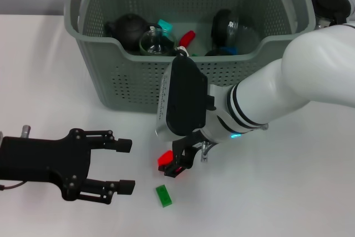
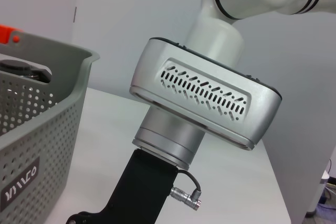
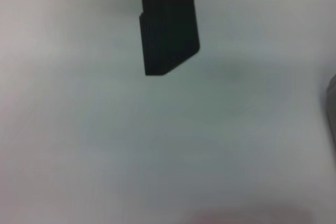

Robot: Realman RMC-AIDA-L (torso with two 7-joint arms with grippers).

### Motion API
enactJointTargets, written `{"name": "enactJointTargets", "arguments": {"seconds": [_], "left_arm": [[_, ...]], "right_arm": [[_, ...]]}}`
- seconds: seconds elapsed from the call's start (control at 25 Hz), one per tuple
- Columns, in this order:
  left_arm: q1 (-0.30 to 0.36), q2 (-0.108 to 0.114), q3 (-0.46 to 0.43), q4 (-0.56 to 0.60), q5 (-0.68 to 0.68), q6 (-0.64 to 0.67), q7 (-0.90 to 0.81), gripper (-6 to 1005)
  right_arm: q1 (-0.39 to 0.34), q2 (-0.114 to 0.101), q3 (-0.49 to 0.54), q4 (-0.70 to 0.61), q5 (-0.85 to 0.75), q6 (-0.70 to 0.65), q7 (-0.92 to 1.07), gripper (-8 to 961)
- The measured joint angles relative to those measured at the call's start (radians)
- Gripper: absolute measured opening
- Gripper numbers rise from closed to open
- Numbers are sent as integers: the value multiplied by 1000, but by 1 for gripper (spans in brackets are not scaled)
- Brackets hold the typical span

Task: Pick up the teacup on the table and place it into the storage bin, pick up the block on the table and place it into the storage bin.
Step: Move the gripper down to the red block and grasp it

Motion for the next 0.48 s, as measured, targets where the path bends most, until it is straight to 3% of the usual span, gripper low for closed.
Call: {"name": "enactJointTargets", "arguments": {"seconds": [0.48], "left_arm": [[1,0,0,0,0,0,-6,810]], "right_arm": [[-1,-12,13,-3,-6,-43,1,807]]}}
